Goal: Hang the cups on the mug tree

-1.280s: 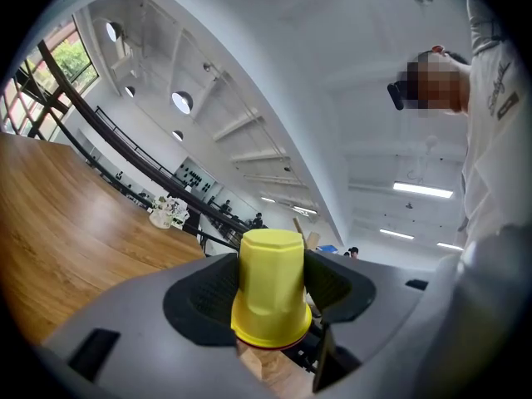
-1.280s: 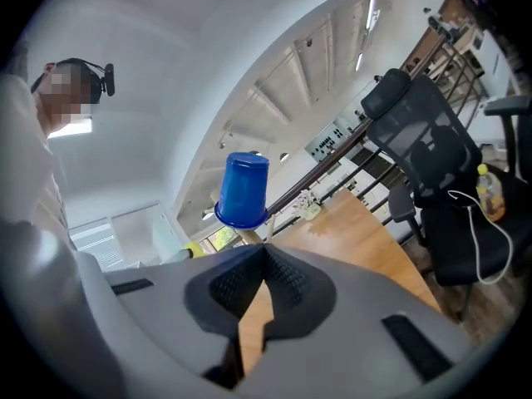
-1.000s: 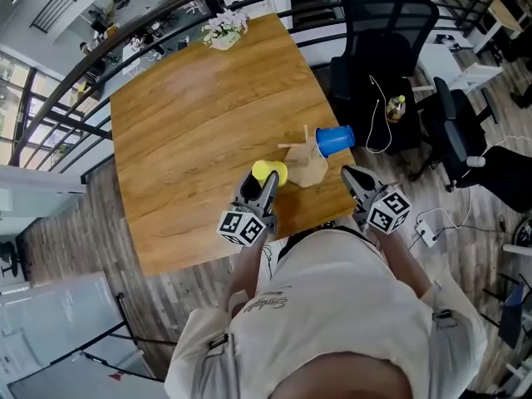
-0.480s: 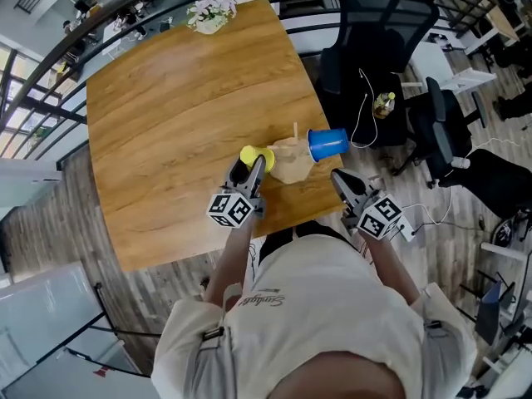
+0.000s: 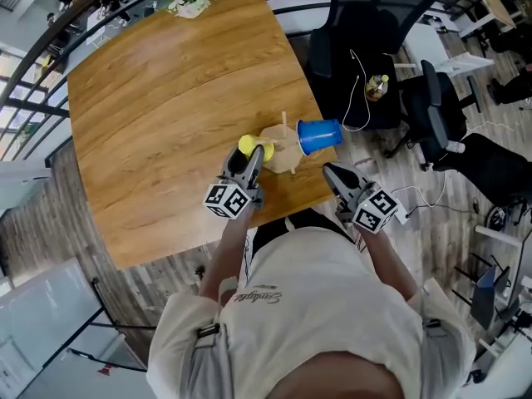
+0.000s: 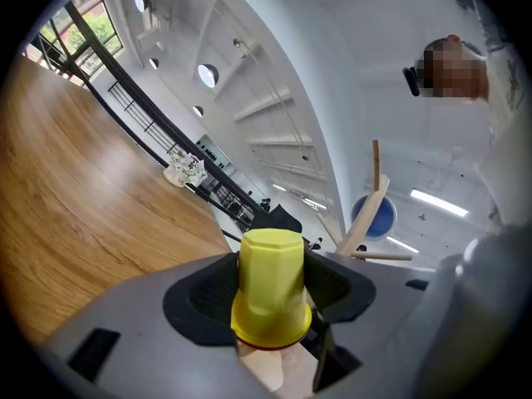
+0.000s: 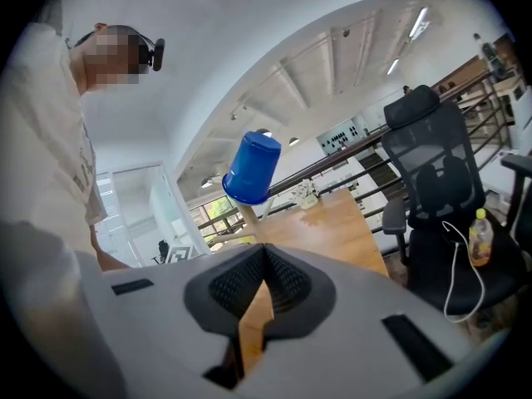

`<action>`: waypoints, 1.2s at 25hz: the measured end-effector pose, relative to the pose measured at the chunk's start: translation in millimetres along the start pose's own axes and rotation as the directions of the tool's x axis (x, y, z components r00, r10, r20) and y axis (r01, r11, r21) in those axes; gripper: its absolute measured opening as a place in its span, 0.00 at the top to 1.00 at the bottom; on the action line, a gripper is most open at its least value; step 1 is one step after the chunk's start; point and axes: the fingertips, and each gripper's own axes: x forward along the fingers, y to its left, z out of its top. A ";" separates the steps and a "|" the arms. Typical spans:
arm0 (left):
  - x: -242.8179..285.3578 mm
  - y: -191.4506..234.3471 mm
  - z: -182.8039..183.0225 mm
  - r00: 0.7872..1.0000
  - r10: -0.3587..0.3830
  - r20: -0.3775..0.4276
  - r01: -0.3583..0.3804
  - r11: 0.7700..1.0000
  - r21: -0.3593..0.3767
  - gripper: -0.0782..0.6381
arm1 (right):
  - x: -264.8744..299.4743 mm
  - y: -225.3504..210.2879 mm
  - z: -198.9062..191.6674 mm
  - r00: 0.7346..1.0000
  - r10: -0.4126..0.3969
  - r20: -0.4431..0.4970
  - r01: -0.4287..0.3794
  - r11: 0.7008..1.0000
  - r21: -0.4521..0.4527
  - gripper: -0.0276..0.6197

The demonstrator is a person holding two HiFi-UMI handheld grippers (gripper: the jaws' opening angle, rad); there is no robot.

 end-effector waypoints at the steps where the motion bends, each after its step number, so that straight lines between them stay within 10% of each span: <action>1: 0.9 -0.4 -2.2 1.000 -0.002 -0.004 0.002 1.000 -0.003 0.54 | 1.2 1.5 0.5 1.000 0.012 -0.001 -0.012 1.000 0.000 0.96; 30: -6.4 16.4 -39.7 1.000 -0.017 0.017 0.019 0.990 -0.139 0.54 | 6.4 10.6 -13.6 0.995 0.092 -0.043 -0.092 0.996 0.004 0.96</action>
